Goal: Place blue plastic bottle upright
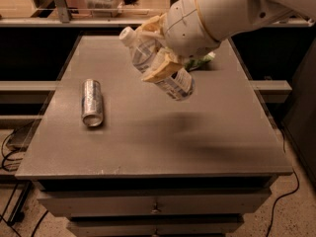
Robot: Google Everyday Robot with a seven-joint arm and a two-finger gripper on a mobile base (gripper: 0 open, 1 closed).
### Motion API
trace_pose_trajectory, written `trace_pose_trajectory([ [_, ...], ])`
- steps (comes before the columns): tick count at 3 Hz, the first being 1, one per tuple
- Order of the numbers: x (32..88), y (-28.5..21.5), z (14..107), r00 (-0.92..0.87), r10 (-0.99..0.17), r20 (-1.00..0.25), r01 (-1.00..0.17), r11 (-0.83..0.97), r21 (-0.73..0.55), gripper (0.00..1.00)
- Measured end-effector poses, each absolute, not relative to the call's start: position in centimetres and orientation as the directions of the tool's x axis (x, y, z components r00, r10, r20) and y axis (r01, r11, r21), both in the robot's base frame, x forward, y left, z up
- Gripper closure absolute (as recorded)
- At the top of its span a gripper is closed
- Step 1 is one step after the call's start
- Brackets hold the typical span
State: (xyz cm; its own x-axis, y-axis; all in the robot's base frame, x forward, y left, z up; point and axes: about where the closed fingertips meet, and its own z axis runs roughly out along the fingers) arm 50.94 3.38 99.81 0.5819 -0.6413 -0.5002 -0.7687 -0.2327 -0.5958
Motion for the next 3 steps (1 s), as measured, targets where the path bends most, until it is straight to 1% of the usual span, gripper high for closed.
trace_pose_trajectory([
  [1, 50.5, 4.2, 100.4, 0.673, -0.538, -0.507, -0.704, -0.258, -0.662, 1.00],
  [3, 50.1, 4.3, 101.6, 0.713, -0.356, -0.603, -0.687, -0.187, -0.702, 1.00],
])
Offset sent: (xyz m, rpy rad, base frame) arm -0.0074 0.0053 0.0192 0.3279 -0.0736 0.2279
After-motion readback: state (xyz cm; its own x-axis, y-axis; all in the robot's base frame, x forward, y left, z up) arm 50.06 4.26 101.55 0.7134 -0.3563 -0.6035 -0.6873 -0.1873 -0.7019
